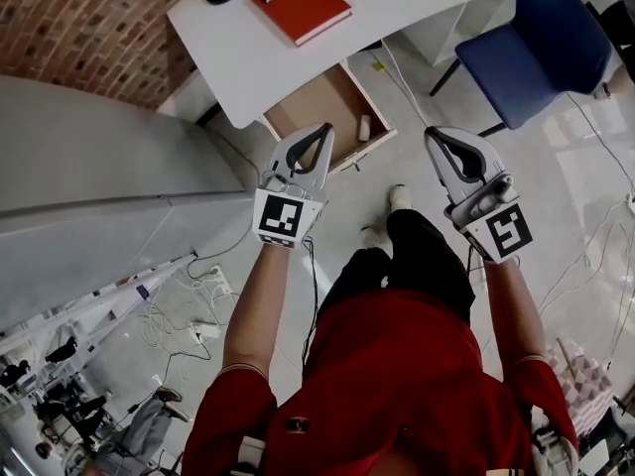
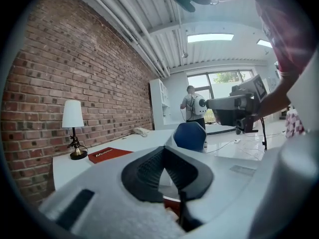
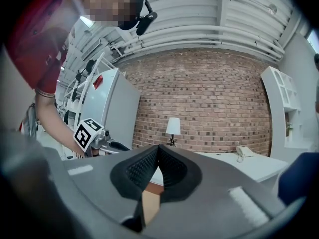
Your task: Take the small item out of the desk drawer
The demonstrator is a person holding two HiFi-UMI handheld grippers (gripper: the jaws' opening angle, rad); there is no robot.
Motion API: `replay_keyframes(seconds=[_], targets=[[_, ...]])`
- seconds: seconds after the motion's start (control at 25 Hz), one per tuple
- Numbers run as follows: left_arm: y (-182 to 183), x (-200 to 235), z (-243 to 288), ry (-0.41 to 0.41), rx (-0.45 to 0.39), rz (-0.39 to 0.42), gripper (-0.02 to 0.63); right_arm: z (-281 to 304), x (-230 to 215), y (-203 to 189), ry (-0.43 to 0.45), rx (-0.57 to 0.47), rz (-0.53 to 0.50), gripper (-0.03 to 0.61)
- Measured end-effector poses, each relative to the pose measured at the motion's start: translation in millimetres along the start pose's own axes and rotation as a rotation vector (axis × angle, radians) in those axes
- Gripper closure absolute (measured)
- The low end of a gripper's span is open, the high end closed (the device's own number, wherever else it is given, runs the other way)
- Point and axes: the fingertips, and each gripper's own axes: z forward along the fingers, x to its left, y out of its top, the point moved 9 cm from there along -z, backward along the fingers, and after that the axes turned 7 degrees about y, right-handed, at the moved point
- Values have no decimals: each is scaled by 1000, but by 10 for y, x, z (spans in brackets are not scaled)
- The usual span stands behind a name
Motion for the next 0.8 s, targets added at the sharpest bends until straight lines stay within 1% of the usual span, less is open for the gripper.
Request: replay_keyframes(seconds=[0.08,0.32,0.56,0.8], targets=[[-89,23,137,-12,18,5,609,50,-109,-103,3,15,4,566],[-466,135,522,-44,85,28,609,226,-351,-337,4,8,20,567],[-935,157,874,-110,160,50,609,325,-509,-694,17,39,16,566],[-1455,142,1149,-164,234,56,609,355,-573,-1026,19,43,14,567]])
